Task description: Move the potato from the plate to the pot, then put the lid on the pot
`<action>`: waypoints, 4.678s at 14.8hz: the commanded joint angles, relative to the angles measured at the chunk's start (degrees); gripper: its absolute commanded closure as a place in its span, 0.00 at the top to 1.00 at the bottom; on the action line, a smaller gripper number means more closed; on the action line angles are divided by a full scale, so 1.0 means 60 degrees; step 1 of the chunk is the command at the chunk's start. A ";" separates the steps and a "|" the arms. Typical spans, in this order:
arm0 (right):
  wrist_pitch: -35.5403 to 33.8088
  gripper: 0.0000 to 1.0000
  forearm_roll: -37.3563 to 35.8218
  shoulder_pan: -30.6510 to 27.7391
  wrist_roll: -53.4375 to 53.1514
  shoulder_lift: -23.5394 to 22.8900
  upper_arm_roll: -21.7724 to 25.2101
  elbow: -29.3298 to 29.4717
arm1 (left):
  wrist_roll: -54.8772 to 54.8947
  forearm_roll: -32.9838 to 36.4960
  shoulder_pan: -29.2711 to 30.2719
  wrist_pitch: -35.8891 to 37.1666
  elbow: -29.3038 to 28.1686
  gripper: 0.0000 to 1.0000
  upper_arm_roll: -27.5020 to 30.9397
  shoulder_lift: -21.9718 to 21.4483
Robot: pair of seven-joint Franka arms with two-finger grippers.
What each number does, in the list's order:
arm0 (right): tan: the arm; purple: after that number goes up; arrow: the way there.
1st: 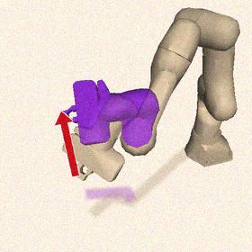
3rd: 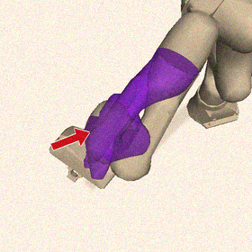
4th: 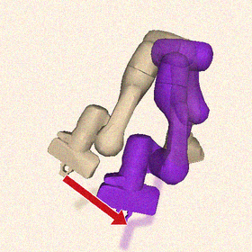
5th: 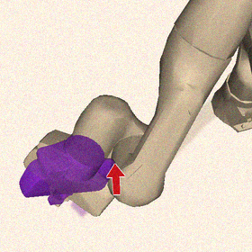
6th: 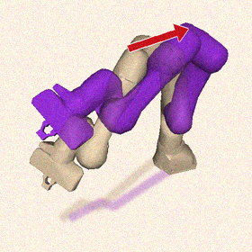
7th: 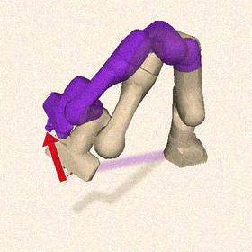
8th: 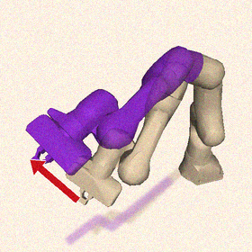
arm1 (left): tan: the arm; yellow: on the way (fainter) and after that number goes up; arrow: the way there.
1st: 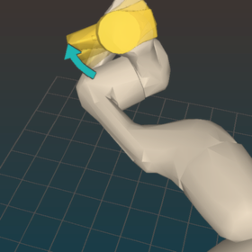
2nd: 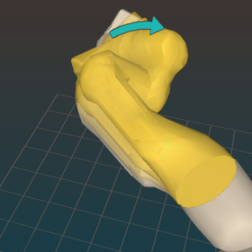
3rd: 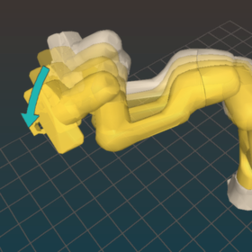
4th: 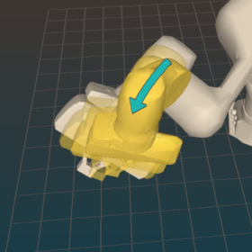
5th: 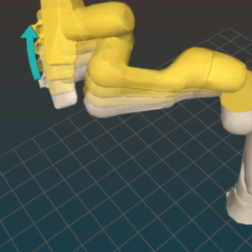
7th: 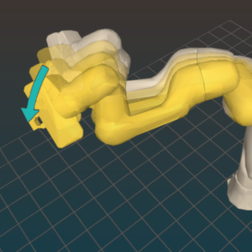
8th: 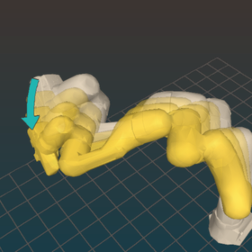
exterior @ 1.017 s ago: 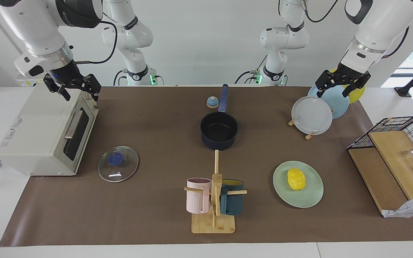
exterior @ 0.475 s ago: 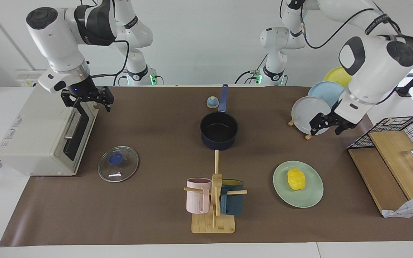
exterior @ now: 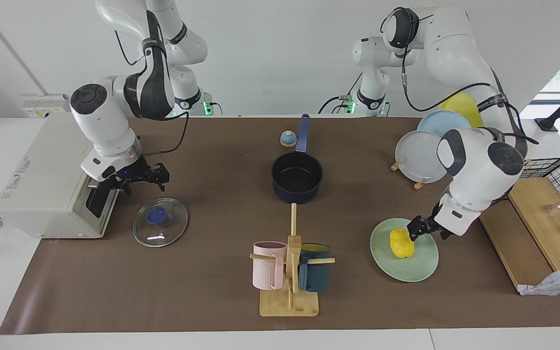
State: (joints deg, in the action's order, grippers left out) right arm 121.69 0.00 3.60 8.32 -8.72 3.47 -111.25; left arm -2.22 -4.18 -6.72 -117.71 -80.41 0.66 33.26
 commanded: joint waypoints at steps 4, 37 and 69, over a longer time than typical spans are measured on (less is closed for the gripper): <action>0.1249 1.00 0.0235 0.0131 0.0327 -0.0757 -0.0022 -0.0268 | -0.0069 -0.0445 -0.0301 -0.0289 0.0292 1.00 0.0065 0.0389; -0.0255 0.18 0.0719 0.0073 0.1938 -0.1653 -0.0036 0.1298 | -0.4678 -0.0358 -0.2728 0.2729 -0.1783 0.00 0.0006 -0.3987; -0.1972 0.00 0.0689 0.3719 -0.4140 -0.1316 -0.0168 0.3058 | -0.7553 0.0856 -0.6468 -0.4038 -0.7663 0.00 0.0065 -0.4139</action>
State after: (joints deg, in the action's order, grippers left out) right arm 108.99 3.64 24.84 -14.54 -16.75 2.70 -93.16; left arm -44.74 -2.01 -43.86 -139.65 -125.01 0.00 7.41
